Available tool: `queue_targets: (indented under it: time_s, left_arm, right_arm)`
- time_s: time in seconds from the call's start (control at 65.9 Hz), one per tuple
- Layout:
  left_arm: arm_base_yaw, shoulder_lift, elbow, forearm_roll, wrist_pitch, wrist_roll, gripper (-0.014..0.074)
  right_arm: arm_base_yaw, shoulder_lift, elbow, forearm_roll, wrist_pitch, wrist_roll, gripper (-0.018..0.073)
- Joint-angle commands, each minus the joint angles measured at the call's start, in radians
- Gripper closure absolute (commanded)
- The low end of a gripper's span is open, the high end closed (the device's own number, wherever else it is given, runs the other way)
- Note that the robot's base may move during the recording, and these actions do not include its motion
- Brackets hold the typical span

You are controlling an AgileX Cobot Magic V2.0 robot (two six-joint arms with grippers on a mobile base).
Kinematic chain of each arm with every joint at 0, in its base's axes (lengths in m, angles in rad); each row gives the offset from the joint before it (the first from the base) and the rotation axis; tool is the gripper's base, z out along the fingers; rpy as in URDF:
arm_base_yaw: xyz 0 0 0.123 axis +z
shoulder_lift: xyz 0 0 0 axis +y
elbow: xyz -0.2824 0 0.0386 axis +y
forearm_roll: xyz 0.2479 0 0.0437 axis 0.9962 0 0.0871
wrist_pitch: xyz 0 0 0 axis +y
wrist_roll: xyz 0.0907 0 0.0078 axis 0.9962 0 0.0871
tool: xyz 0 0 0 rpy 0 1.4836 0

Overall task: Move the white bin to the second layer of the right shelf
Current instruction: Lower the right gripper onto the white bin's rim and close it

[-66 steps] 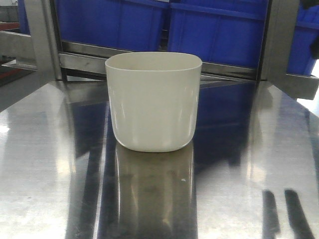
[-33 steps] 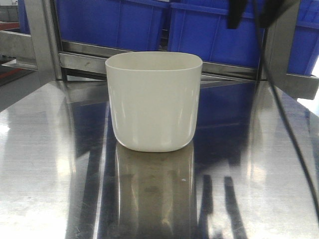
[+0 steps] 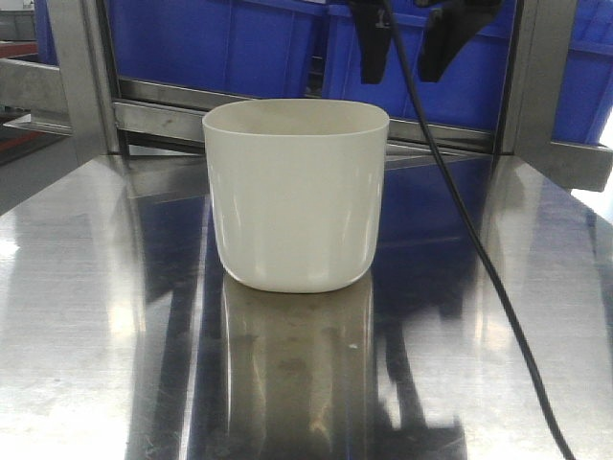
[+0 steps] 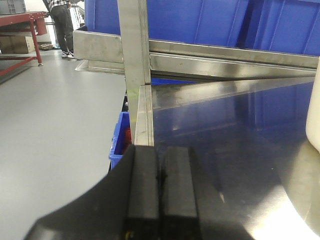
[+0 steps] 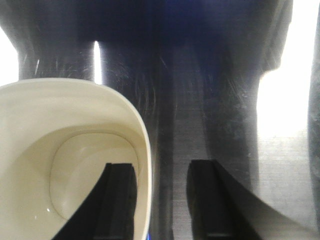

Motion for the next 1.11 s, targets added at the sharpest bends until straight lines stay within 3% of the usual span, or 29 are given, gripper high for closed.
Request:
queue_targets:
  time_s: [0.0,0.394,0.591,1.092]
  left_arm:
    - [-0.003,-0.015,0.037,0.0,-0.087,-0.003,0.0512]
    - [-0.003,-0.015,0.037,0.0,-0.087,-0.003,0.0512]
    - [-0.003,-0.015,0.037,0.0,-0.087,-0.003,0.0512]
    - [-0.003,-0.015,0.037,0.0,-0.087,-0.003,0.0512]
  right_arm:
    - [-0.001,-0.017,-0.051,-0.034,-0.017,-0.015,0.0197]
    - [-0.025,0.053,-0.055,0.008,-0.017,-0.026,0.0197]
    - [-0.063,0.074,-0.055,0.027,-0.022,-0.113,0.0199]
    - [-0.07,0.107,-0.055,0.1,-0.044,-0.127,0.0199]
